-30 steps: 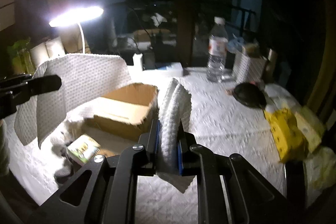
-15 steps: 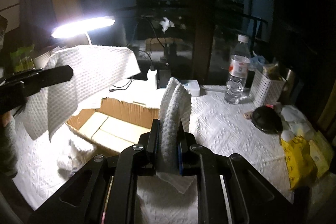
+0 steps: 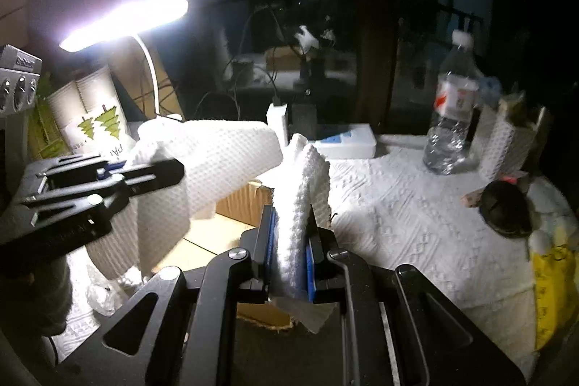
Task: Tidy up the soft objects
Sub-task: 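Lift the white towel with both grippers and carry it over the box, then lower the towel into the box and open both grippers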
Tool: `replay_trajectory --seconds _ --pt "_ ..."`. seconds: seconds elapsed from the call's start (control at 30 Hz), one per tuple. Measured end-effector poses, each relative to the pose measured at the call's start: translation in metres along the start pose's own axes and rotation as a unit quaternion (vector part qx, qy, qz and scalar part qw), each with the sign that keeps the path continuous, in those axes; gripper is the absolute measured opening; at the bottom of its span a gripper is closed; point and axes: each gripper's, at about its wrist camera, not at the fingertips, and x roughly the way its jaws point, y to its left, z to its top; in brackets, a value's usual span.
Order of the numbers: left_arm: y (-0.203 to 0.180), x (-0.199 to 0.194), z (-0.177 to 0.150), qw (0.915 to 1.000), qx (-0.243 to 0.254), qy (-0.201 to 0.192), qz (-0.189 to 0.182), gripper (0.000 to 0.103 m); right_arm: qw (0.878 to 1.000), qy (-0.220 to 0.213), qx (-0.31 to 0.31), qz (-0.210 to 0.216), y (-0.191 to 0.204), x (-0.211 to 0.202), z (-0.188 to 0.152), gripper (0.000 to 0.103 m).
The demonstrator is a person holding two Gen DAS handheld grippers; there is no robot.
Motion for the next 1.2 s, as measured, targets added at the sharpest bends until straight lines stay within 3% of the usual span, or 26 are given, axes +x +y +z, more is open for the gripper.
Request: replay_trajectory --seconds 0.3,0.5,0.67,0.8,1.2 --pt "0.001 0.050 -0.019 0.9980 -0.013 0.062 0.000 0.010 0.999 0.031 0.011 0.022 -0.004 0.036 -0.008 0.015" --pt "0.005 0.063 -0.030 0.9952 -0.027 0.093 0.004 0.012 0.999 0.044 0.016 0.025 -0.007 0.043 -0.012 0.015" --pt "0.005 0.059 -0.030 0.9949 -0.031 0.095 0.008 0.013 0.998 0.050 0.020 0.027 -0.007 0.044 -0.014 0.017" --pt "0.006 0.052 -0.029 0.9945 -0.034 0.097 0.016 0.018 0.998 0.050 0.020 0.026 -0.006 0.040 -0.015 0.029" --pt "0.007 0.021 -0.032 0.9952 -0.035 0.085 0.033 0.029 0.999 0.038 0.007 0.002 0.007 0.014 -0.014 0.043"
